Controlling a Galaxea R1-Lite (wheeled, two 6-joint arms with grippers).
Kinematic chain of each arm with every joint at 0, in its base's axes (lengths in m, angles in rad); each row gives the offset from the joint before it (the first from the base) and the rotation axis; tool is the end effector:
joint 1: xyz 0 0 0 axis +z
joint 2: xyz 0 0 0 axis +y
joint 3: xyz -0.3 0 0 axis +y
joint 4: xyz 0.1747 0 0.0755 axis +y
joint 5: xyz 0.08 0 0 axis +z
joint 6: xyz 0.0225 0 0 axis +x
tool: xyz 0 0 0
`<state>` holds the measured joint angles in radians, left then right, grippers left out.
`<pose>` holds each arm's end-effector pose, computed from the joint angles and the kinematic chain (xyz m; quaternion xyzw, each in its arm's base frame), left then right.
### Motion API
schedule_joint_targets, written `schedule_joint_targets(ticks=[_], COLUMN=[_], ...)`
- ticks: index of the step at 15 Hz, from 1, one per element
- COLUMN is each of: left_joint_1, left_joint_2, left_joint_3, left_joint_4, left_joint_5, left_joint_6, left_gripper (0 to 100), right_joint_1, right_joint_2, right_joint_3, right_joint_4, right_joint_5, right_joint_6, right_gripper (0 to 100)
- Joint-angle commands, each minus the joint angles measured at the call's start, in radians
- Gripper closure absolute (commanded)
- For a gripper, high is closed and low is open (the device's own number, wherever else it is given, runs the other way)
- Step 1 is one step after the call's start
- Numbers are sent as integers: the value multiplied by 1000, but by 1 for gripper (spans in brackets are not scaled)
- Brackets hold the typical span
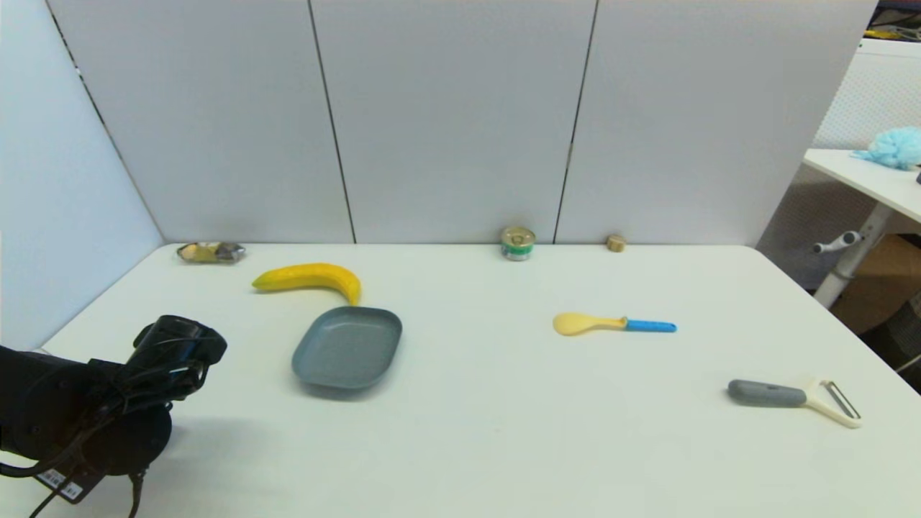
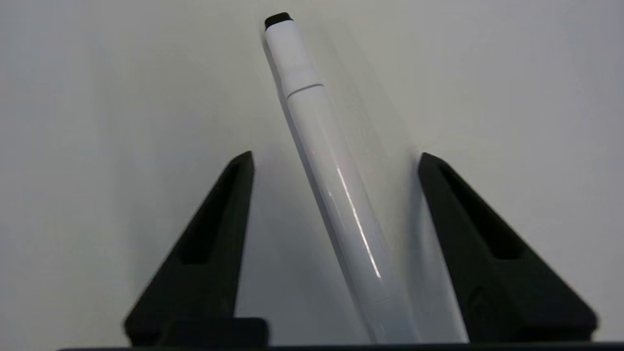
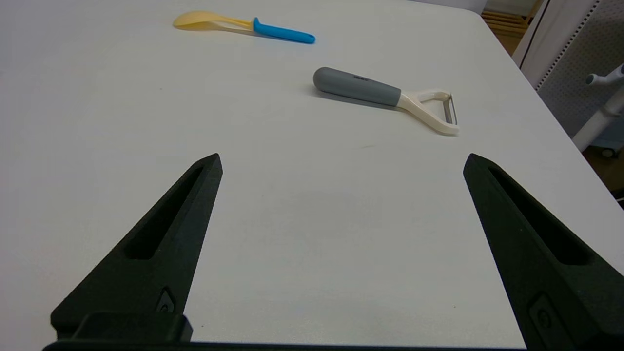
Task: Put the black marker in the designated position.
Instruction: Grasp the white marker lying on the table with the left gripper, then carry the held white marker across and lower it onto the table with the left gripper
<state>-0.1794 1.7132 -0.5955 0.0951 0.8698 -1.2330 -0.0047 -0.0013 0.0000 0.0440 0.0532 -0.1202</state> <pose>0.2196 -0.0223 0.0844 -0.2142 0.2417 0.5121 0.7959 -0.0230 0.0013 0.0710 -0.0594 0.0198 0.0255 0.9977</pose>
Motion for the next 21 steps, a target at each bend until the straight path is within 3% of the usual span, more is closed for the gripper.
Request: schedule_joint_targets(ticks=[1, 10, 15, 21], left_joint_1=[0, -20, -26, -37], left_joint_2=[2, -33, -78, -130], left_joint_3=[-1, -50, -234, -294], left_joint_4=[2, 3, 0, -6], left_joint_5=[3, 12, 15, 38], left_joint_6=[-6, 30, 282, 564], left_gripper=[100, 100, 100, 100], right_joint_1=[0, 0, 0, 0], right_joint_2=[-2, 1, 1, -2], right_joint_3=[0, 0, 0, 0], right_joint_4=[0, 0, 0, 0], right_joint_5=[0, 0, 0, 0], right_joint_6=[-1, -1, -1, -1], right_gripper=[0, 0, 0, 0])
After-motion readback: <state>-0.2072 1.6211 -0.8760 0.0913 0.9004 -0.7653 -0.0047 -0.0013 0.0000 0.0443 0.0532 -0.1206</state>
